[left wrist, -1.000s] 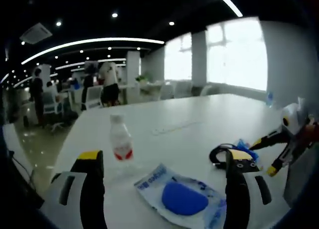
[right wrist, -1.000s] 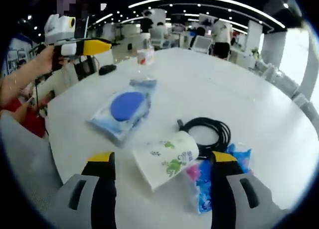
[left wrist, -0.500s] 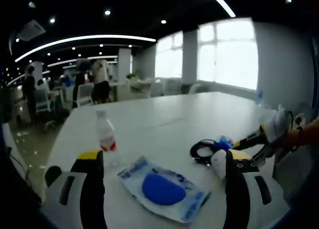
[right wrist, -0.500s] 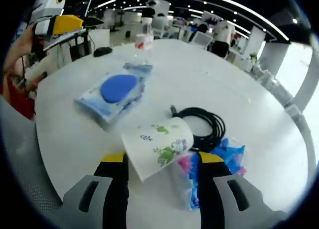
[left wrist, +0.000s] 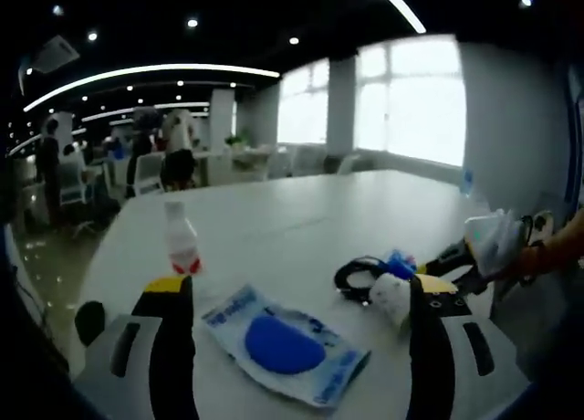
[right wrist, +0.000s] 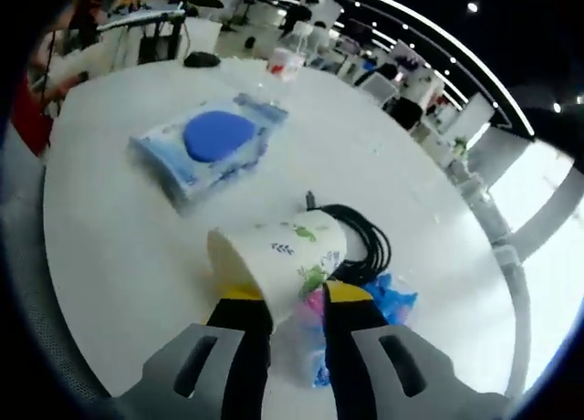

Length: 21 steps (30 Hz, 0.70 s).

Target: Arrange the tabletop items into an orderly group along one side of the table until the central work area is clear of visible clutter.

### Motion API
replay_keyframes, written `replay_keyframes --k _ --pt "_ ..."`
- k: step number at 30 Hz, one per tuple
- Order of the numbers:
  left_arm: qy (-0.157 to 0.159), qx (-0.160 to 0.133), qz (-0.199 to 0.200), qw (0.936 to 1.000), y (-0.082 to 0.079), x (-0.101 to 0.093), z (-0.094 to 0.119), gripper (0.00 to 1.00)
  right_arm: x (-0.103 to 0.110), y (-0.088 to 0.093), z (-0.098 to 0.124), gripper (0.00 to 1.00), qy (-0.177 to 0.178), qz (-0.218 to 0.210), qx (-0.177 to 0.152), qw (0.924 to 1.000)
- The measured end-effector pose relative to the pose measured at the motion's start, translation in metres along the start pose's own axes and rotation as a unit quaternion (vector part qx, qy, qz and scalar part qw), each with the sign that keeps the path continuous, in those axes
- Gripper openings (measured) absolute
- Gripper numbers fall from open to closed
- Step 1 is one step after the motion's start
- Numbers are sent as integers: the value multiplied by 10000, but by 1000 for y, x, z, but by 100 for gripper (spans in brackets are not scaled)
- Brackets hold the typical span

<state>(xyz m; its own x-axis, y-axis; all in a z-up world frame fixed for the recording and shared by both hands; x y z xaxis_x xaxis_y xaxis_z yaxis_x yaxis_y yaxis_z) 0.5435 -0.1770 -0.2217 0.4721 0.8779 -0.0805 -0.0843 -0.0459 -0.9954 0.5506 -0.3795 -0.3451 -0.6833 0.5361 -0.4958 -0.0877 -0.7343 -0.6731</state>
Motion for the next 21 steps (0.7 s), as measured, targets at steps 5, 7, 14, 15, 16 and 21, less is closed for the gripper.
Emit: replay_keyframes --k 5,7,14,15,16,21 --pt "92 -117 175 9997 -5 -4 1 96 -7 -3 2 2 75 285 -22 9996" --pt "117 -128 186 9997 -6 -6 1 96 -8 -4 3 1 80 282 -22 9996" --pt "313 -189 -23 9993 -10 -17 3 95 -25 -11 12 1 335 370 -100 9987" --pt "334 -186 -75 9992 -11 -18 3 95 -26 -12 13 1 343 369 -102 9987" --pt "343 -184 -104 9992 -11 -18 4 95 -28 -13 14 1 357 323 -119 9988" --pt "539 -192 -228 9981 -14 -29 5 94 -34 -17 19 1 420 400 -169 9982"
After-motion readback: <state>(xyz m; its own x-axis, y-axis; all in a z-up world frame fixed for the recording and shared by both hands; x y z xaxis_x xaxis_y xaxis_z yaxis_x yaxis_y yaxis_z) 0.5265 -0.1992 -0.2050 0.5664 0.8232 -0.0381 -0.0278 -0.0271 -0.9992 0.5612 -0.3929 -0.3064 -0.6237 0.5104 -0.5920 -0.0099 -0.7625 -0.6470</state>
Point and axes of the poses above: the point that each gripper's makers call its tool centre point, and the gripper's own axes: z roughly backward along the fingers, x roughly to its left, y roughly out of its underside, the point moved 1 cm from there along z, roughly backward along the fingers, and after that the axes turned 10 degrees about -x, right-handed, at the moved point
